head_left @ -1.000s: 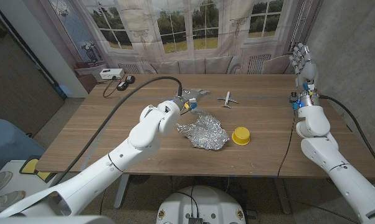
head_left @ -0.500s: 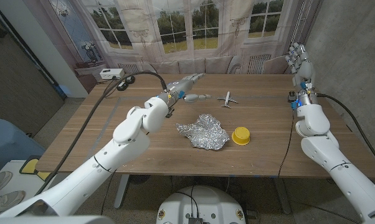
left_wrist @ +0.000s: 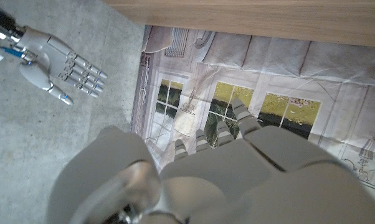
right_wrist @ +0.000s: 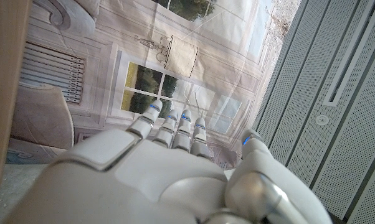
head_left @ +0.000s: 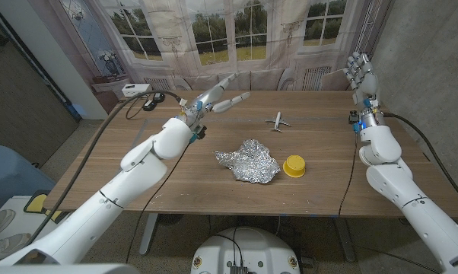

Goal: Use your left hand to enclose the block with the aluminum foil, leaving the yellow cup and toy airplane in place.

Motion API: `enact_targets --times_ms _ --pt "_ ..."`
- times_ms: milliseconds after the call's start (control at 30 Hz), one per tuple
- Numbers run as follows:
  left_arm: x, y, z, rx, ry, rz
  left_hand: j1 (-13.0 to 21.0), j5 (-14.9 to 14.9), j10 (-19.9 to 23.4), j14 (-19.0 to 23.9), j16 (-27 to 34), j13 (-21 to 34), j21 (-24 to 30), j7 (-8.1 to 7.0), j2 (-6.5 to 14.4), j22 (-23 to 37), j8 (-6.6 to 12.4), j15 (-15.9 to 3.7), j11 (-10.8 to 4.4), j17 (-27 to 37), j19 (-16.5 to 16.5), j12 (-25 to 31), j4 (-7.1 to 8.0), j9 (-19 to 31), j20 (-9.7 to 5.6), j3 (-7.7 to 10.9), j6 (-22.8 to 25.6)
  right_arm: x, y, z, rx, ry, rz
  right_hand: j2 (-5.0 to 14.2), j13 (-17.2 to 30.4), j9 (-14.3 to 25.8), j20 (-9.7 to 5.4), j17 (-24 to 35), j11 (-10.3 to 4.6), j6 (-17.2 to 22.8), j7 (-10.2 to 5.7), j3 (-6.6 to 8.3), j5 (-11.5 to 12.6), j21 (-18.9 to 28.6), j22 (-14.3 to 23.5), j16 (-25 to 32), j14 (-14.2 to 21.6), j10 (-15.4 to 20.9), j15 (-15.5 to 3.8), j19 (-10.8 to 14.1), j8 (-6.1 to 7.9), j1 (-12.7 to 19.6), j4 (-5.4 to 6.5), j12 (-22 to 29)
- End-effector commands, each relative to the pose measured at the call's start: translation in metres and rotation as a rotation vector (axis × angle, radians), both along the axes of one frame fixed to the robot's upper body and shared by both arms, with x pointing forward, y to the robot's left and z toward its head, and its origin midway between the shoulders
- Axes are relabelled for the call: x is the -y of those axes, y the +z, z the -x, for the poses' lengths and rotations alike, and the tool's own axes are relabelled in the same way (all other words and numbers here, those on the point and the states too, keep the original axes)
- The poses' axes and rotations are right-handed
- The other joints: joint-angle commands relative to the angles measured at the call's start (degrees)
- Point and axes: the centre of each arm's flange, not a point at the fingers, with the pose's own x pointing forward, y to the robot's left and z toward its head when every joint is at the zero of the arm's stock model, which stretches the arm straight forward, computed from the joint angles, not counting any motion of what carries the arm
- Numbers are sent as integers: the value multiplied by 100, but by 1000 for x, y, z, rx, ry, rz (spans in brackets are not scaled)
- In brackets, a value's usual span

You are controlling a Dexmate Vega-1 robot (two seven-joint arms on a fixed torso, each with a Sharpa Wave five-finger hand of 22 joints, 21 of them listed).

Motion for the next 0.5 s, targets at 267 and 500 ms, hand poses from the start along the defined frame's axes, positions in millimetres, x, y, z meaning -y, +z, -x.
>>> enact_targets --times_ms 267,500 --pt "-38 18 -7 -103 -529 440 -706 126 105 -137 55 -97 26 -18 141 30 22 -27 1 -8 -401 44 59 -12 11 -268 246 -24 6 6 -9 5 7 -34 24 29 -4 30 54 68 -12 -13 1 15 30 -2 -6 41 -1 56 29 -52 -13 -12" --pt "-46 14 -16 -192 -639 501 -878 169 140 -157 61 -113 27 -20 215 30 20 -36 -5 -10 -502 49 71 -14 6 -315 299 -35 1 9 -25 -8 13 -41 24 29 -1 31 38 92 -26 -20 0 14 30 0 -3 48 -4 57 35 -67 -8 -10"
